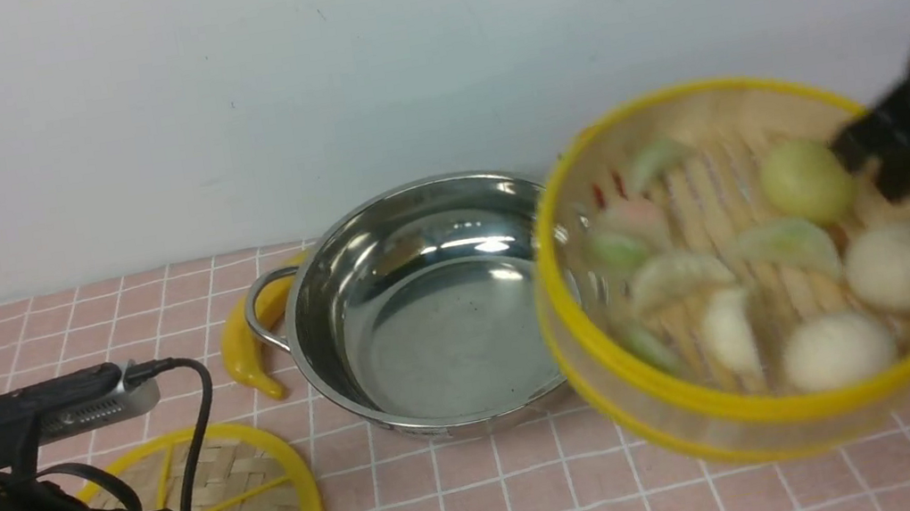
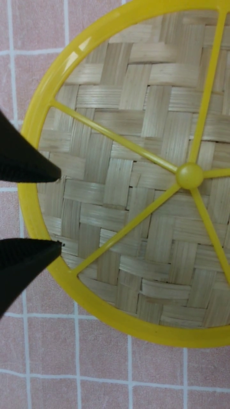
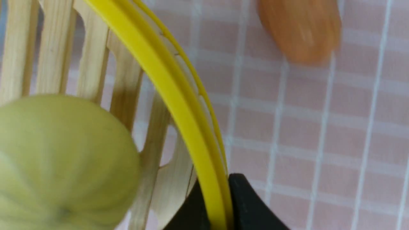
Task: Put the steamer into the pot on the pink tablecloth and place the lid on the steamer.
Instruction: 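Place the bamboo steamer basket of food into the steel pot with the right gripper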
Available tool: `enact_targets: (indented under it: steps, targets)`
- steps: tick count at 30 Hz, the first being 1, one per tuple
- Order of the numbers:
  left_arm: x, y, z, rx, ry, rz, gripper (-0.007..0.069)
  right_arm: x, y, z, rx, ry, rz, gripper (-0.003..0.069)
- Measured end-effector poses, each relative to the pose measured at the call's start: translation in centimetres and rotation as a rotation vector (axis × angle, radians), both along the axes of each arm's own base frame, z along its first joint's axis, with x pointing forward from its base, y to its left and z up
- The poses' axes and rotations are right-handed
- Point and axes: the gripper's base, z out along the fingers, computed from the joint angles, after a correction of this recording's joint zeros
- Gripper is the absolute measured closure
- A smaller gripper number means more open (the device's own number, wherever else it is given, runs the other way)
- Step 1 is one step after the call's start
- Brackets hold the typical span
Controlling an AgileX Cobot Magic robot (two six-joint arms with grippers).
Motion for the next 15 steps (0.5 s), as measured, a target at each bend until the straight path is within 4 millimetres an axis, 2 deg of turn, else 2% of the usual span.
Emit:
enact_targets:
  steps: [3,5,6,7,9,12,15]
  targets:
    - [0.0,0.0,0.0,0.000,-0.001,0.000,0.0382,3.2,4.8,0.6,0.032,-0.035,0.080,0.0602]
    - [0.0,0.0,0.0,0.000,-0.001,0.000,0.0382,5.7,8.2,-0.3,0.046,-0.042,0.118,0.0602]
    - [0.0,0.0,0.0,0.000,-0.001,0.000,0.0382,6.2,8.6,-0.9,0.042,-0.030,0.122,0.0602]
    - [0.0,0.0,0.0,0.000,-0.001,0.000,0.0382,7.7,10.7,-1.7,0.050,-0.037,0.141,0.0602]
    - [0.0,0.0,0.0,0.000,-0.001,0.000,0.0382,9.9,13.3,-2.7,0.072,-0.069,0.159,0.0602]
    - [0.0,0.0,0.0,0.000,-0.002,0.000,0.0382,11.8,15.1,-4.2,0.093,-0.087,0.158,0.0602]
    - [0.0,0.0,0.0,0.000,-0.002,0.000,0.0382,13.4,16.0,-5.9,0.097,-0.090,0.147,0.0602]
